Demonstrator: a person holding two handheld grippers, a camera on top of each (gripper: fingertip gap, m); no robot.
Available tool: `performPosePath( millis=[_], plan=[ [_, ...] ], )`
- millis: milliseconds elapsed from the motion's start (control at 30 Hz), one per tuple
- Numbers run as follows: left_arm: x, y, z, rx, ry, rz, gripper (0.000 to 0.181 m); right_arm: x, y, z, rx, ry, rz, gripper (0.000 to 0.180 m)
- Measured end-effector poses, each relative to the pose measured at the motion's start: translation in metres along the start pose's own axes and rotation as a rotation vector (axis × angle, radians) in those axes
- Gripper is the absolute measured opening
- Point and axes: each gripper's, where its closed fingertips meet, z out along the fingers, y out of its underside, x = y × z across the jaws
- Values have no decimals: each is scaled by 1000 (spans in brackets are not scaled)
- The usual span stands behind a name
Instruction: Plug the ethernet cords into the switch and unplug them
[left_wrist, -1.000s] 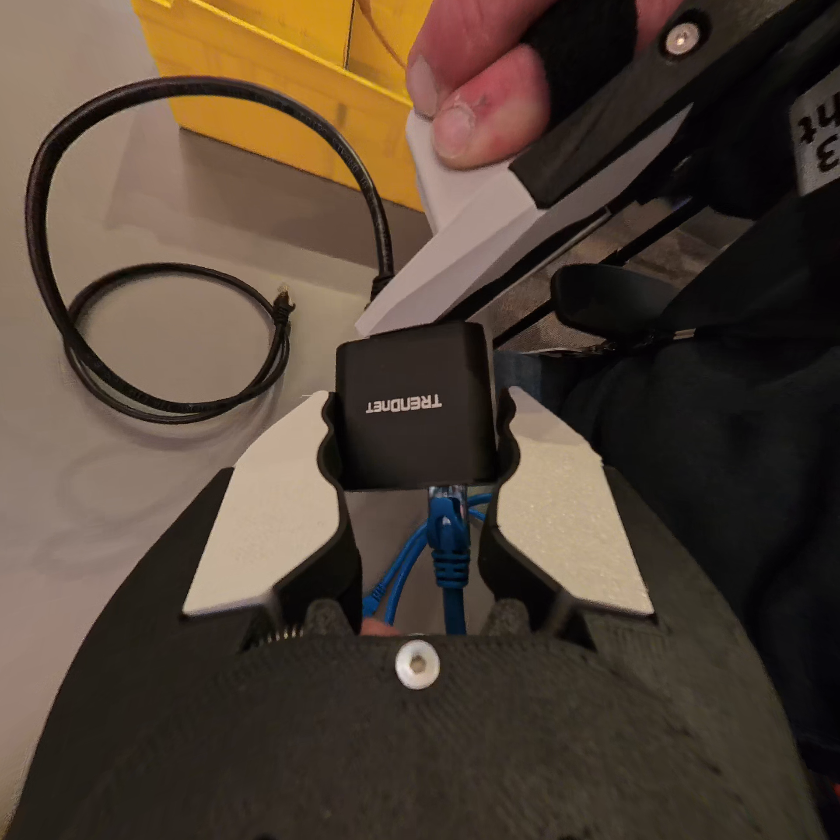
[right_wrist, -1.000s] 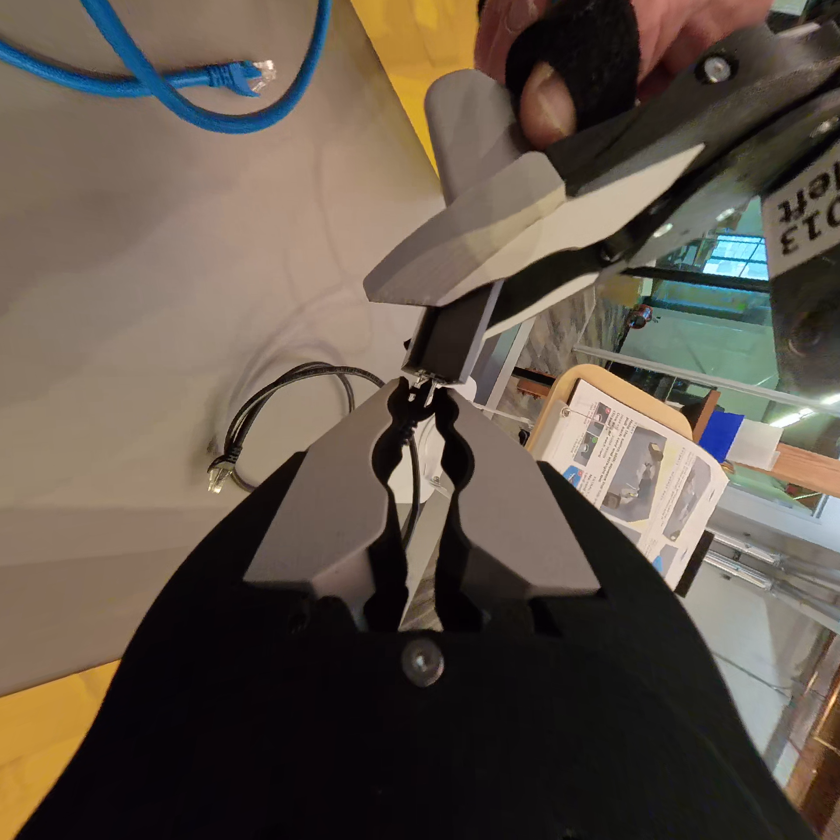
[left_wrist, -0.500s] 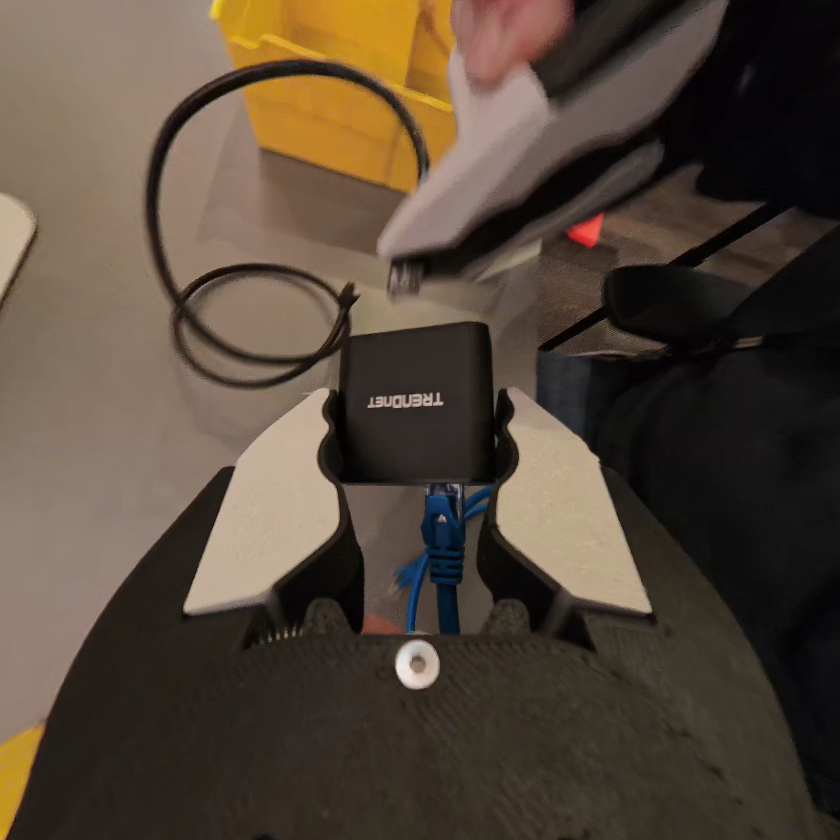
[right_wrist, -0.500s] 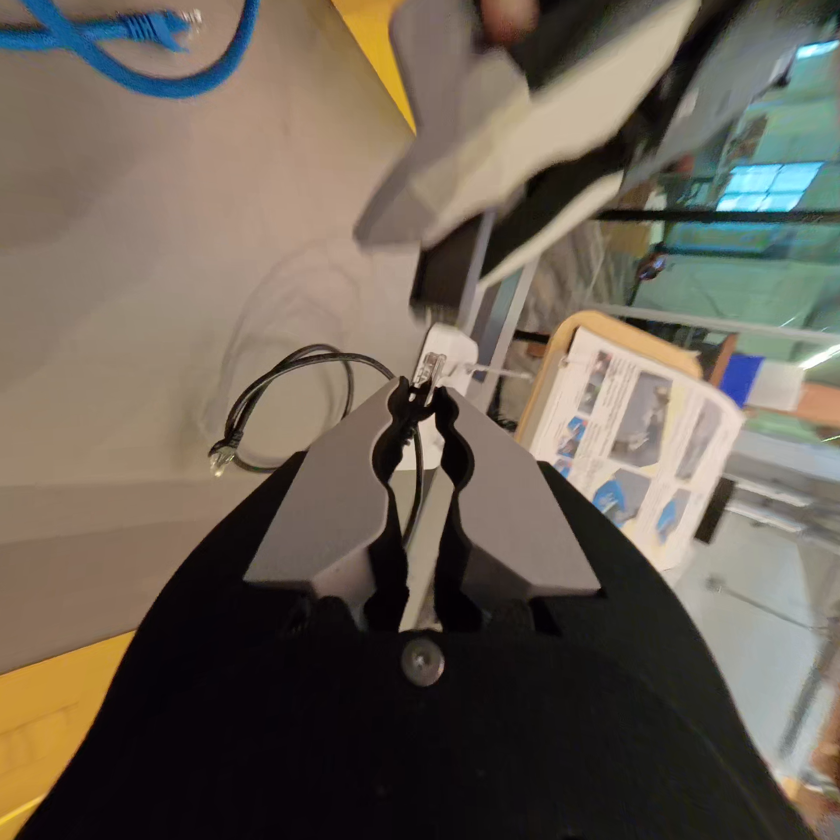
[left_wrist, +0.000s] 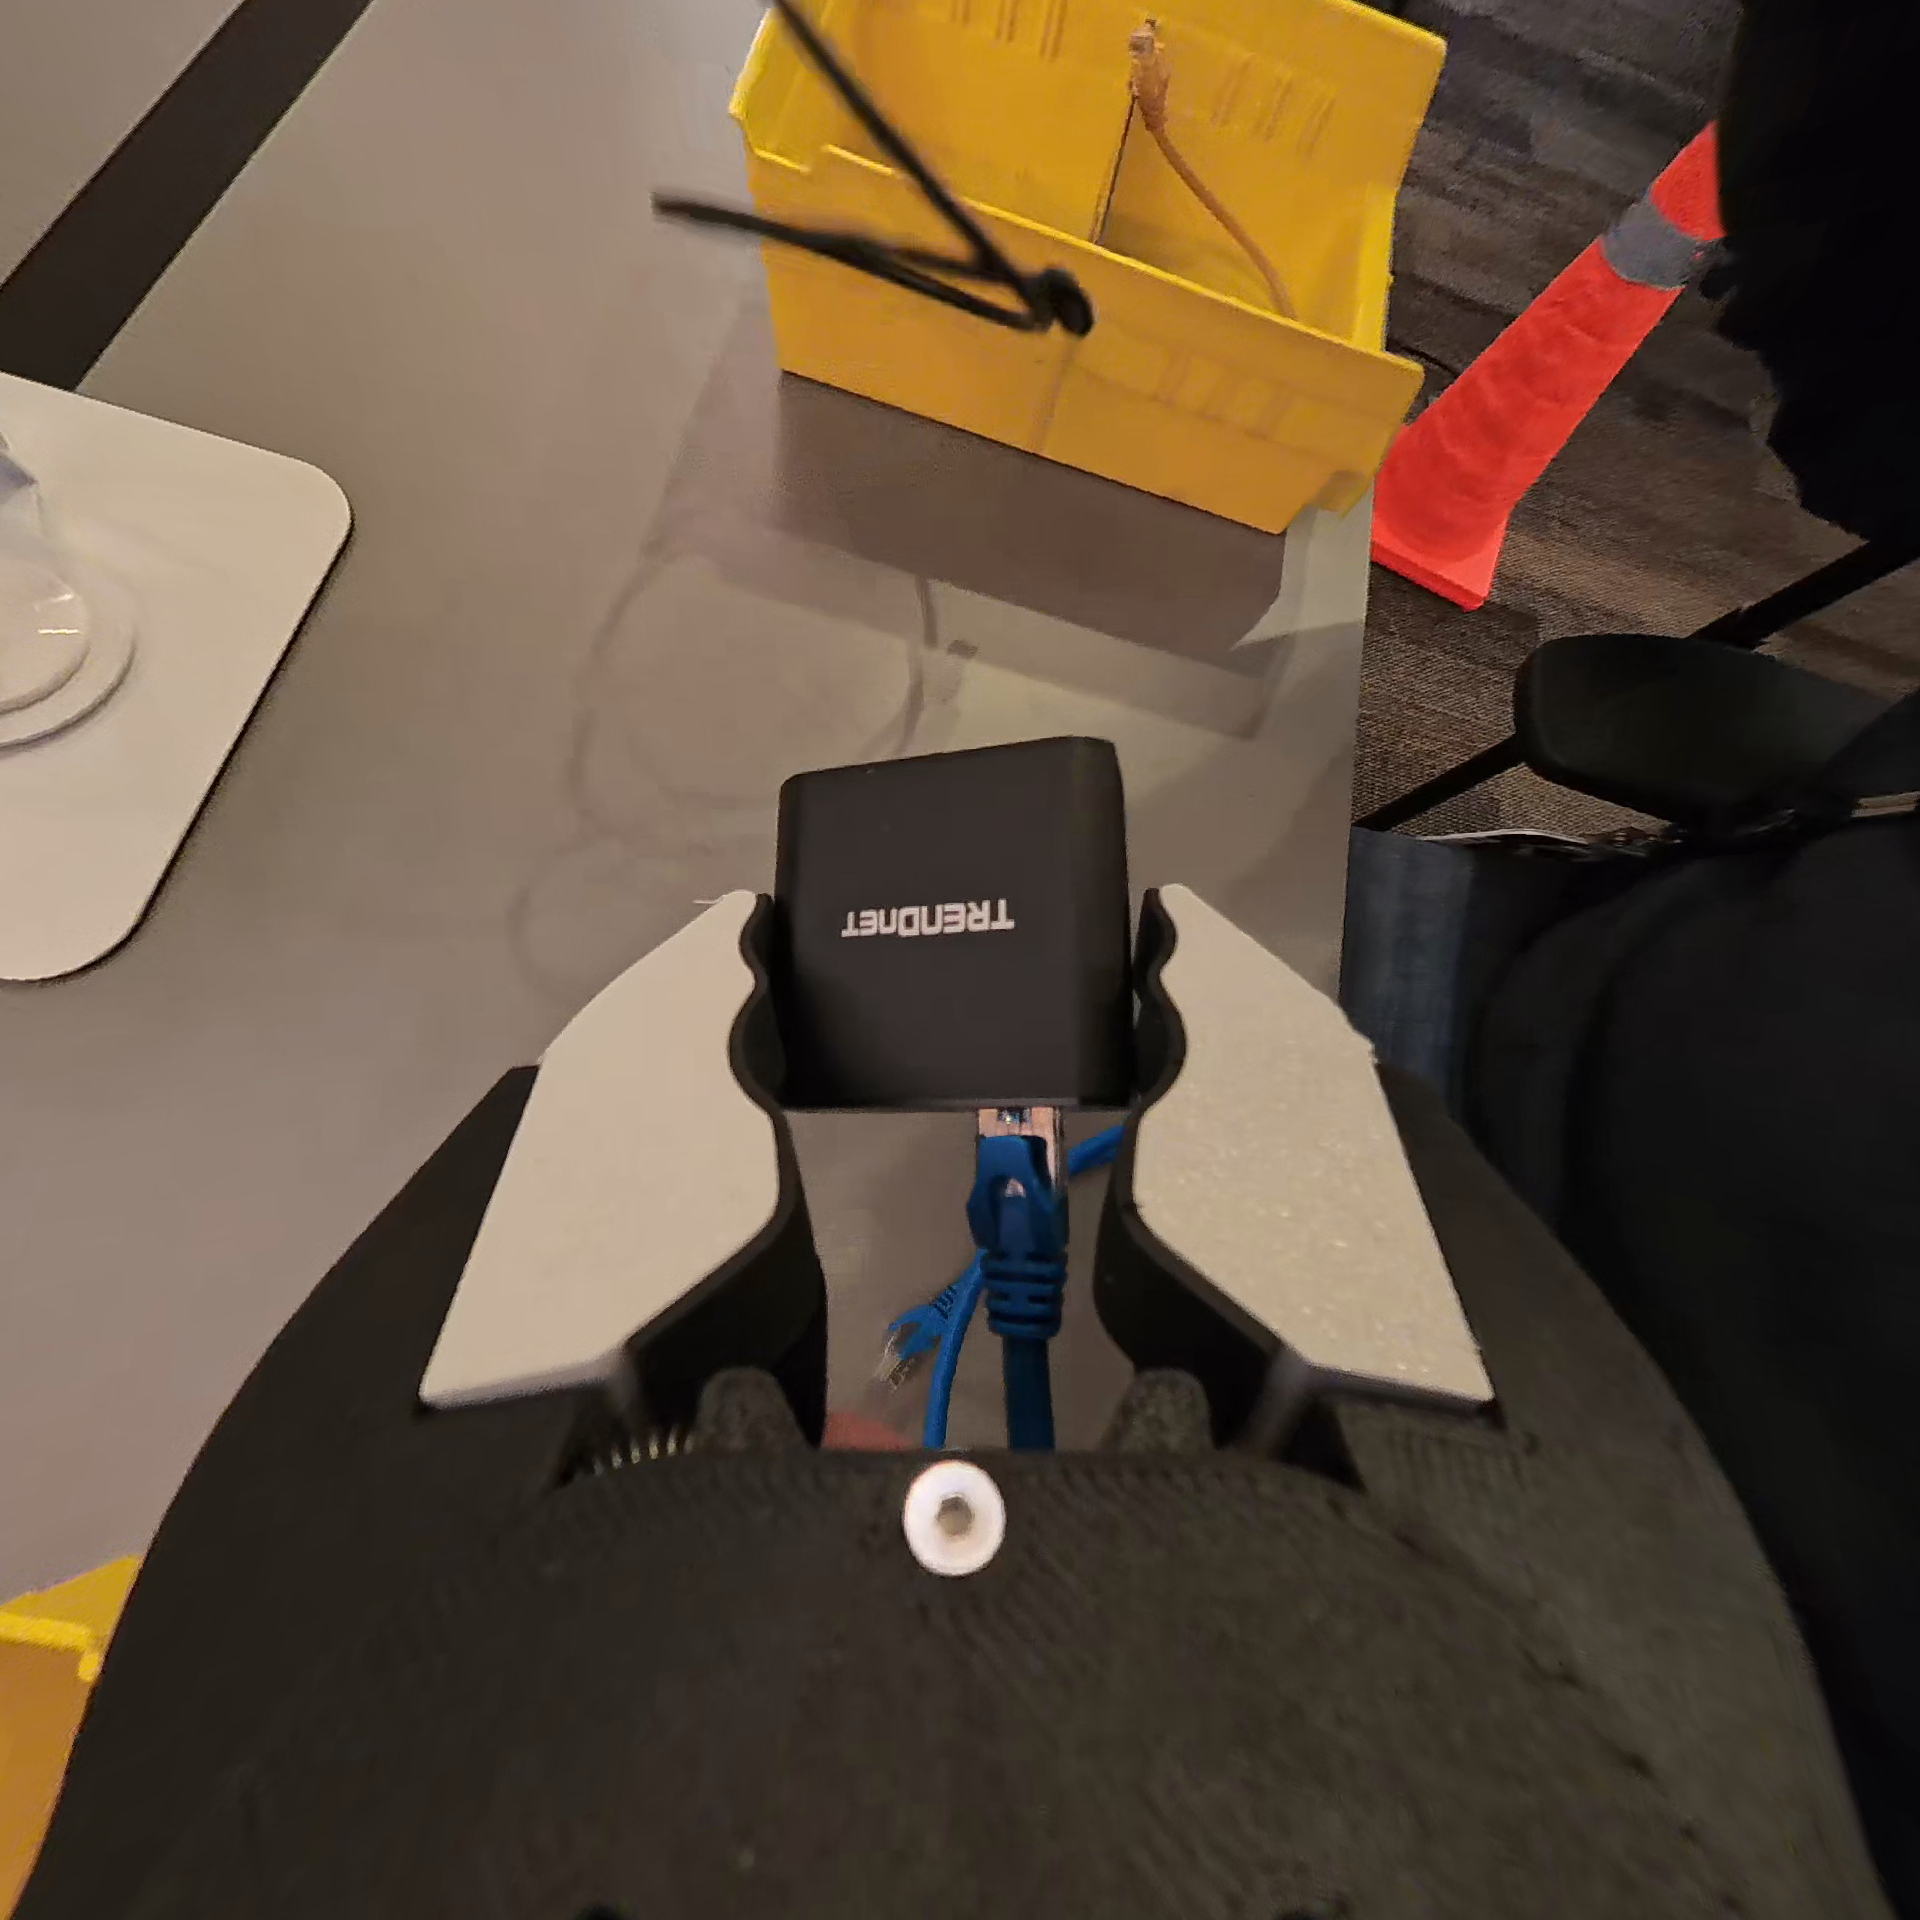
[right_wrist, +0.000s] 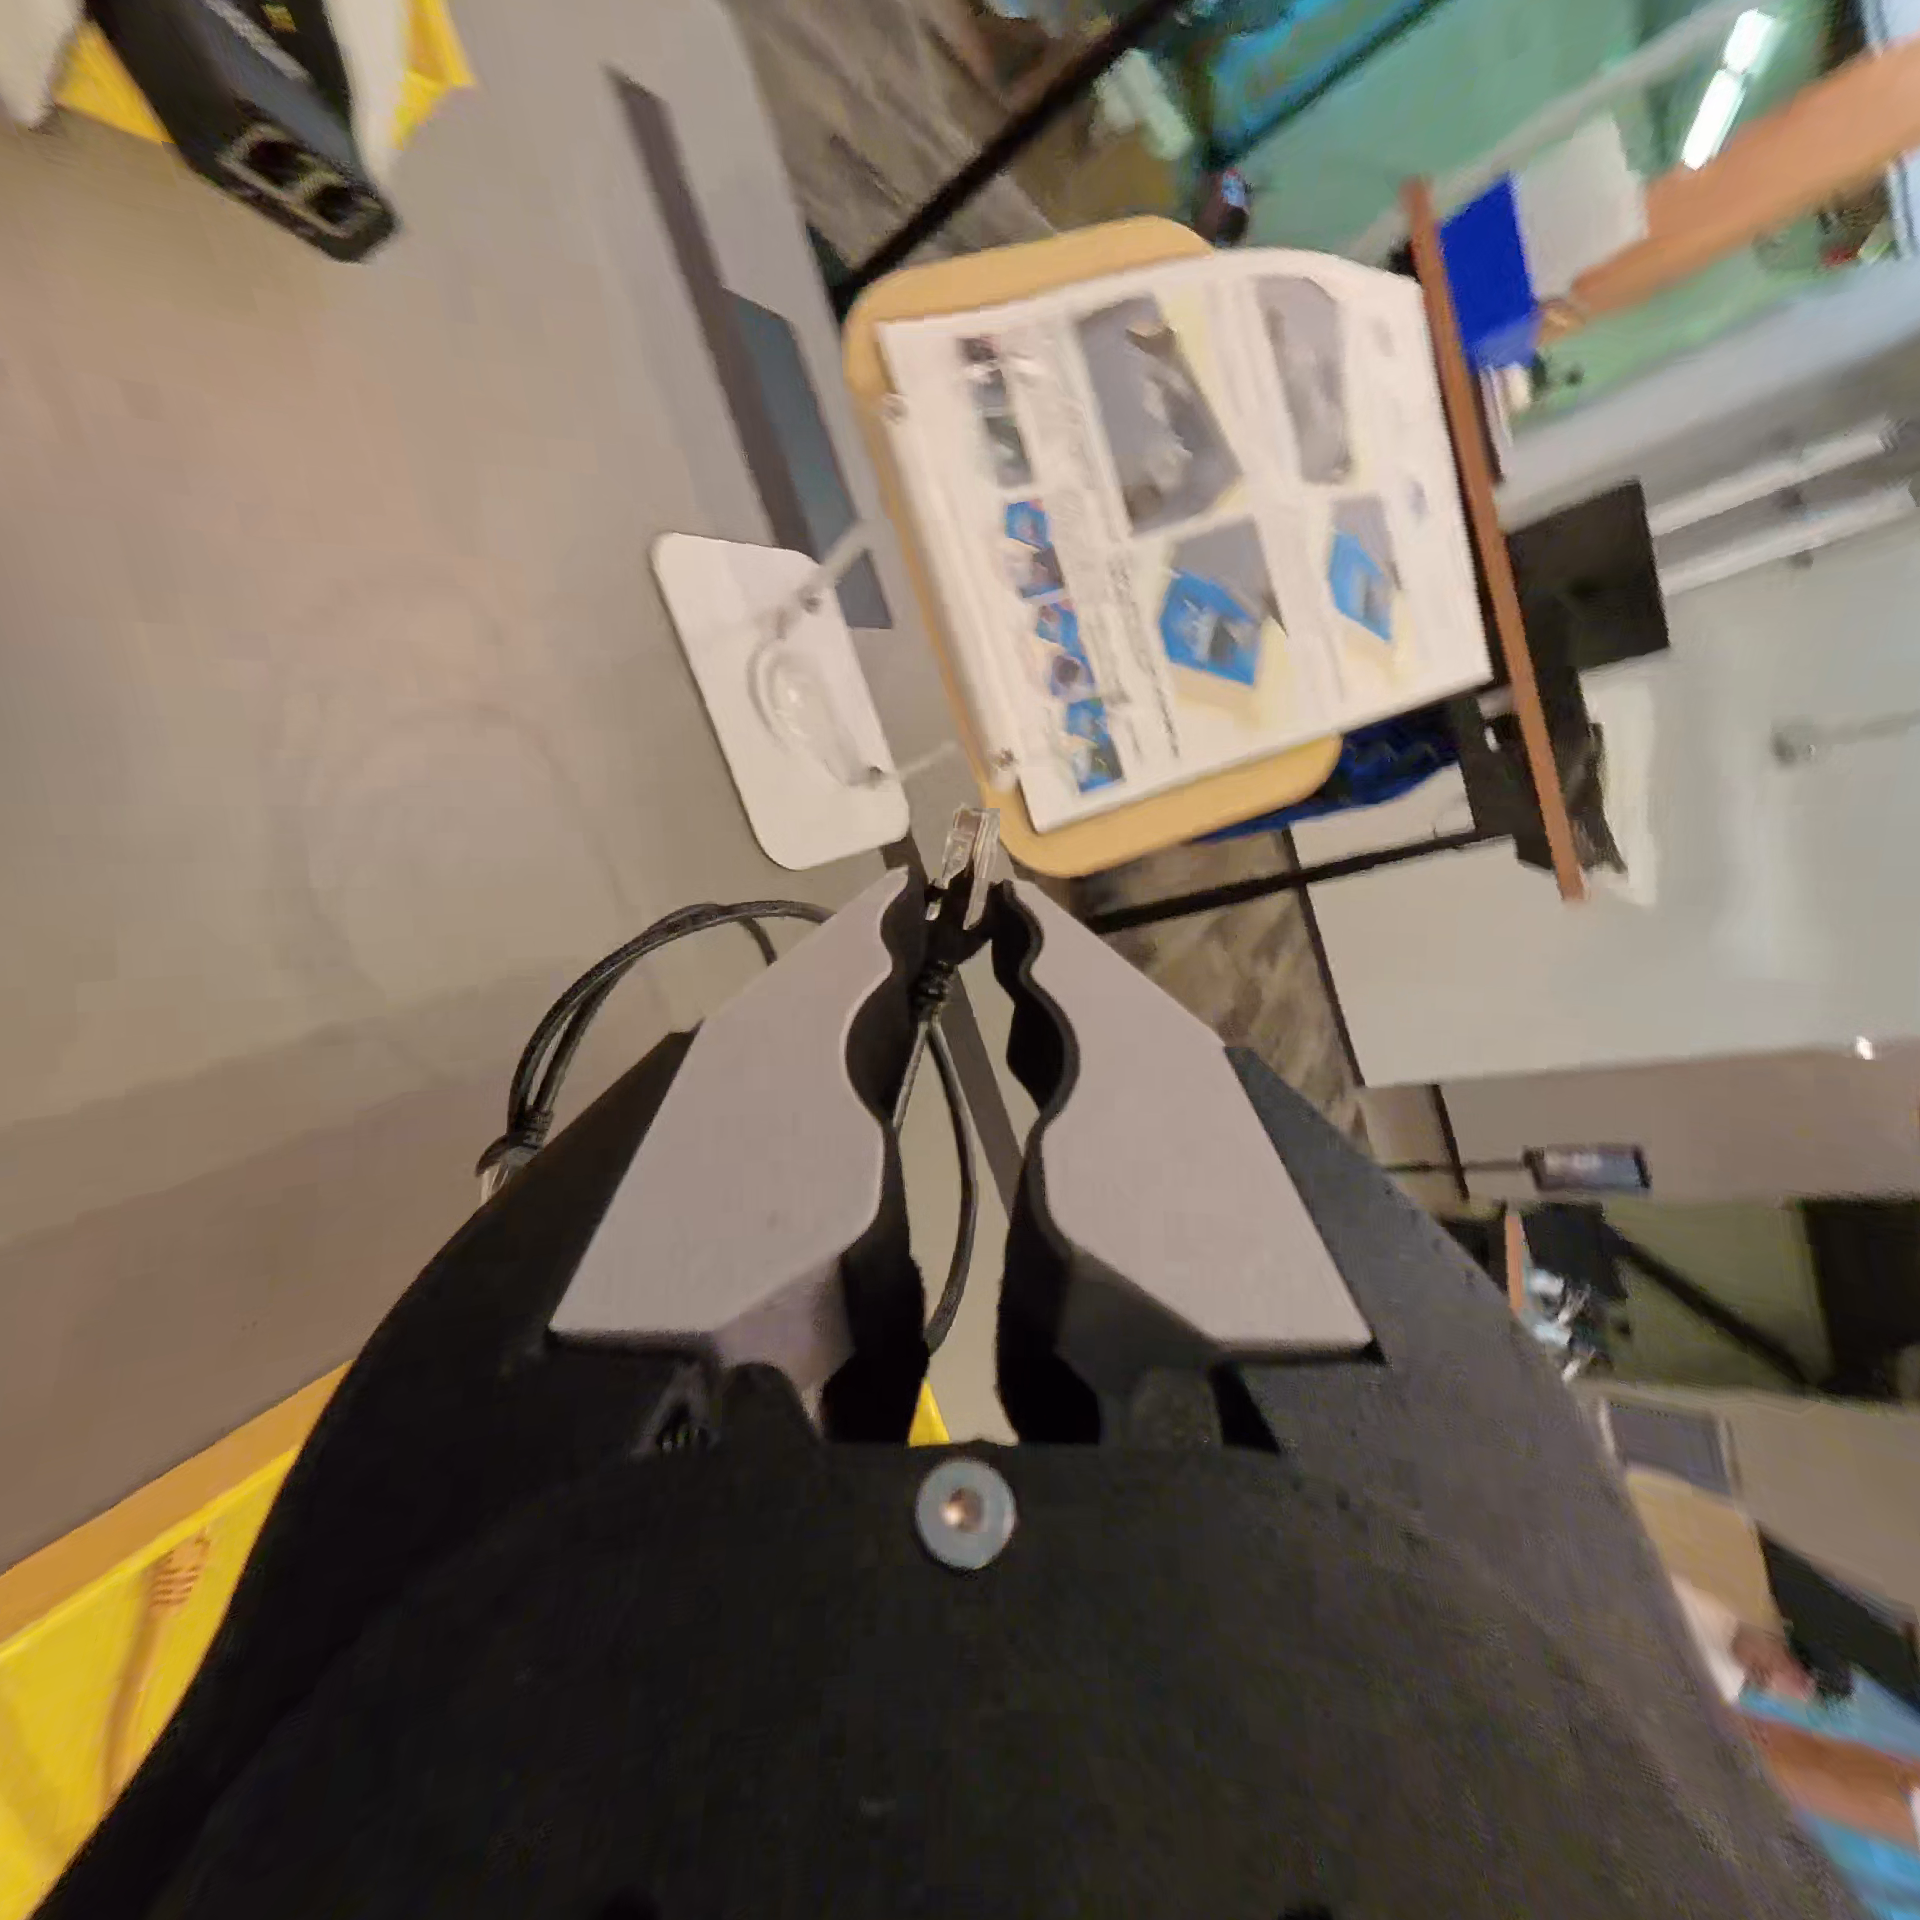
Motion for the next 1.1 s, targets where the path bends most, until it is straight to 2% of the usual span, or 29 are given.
performPosePath(
  millis=[267, 400, 567, 633, 733, 933, 1100],
  plan=[
    [-1, 2, 4, -16, -19, 8, 65, 54, 35, -82, -7, 205, 160, 11],
    [-1, 4, 9, -30, -19, 4, 65, 64, 46, -101, 3, 246, 223, 11],
    [-2, 7, 10, -33, -22, 1, 65, 70, 41, -120, 121, 248, 307, 11],
    [-4, 7, 10, -30, -24, -1, 65, 82, 37, -134, 153, 325, 308, 11],
    [-6, 9, 10, -35, -29, -2, 65, 93, 25, -153, 262, 347, 376, 11],
    [-7, 11, 9, -35, -29, -1, 65, 112, 27, -192, 462, 368, 543, 10],
    [-8, 13, 14, -47, -21, -3, 65, 94, 52, -172, 308, 313, 529, 11]
  ],
)
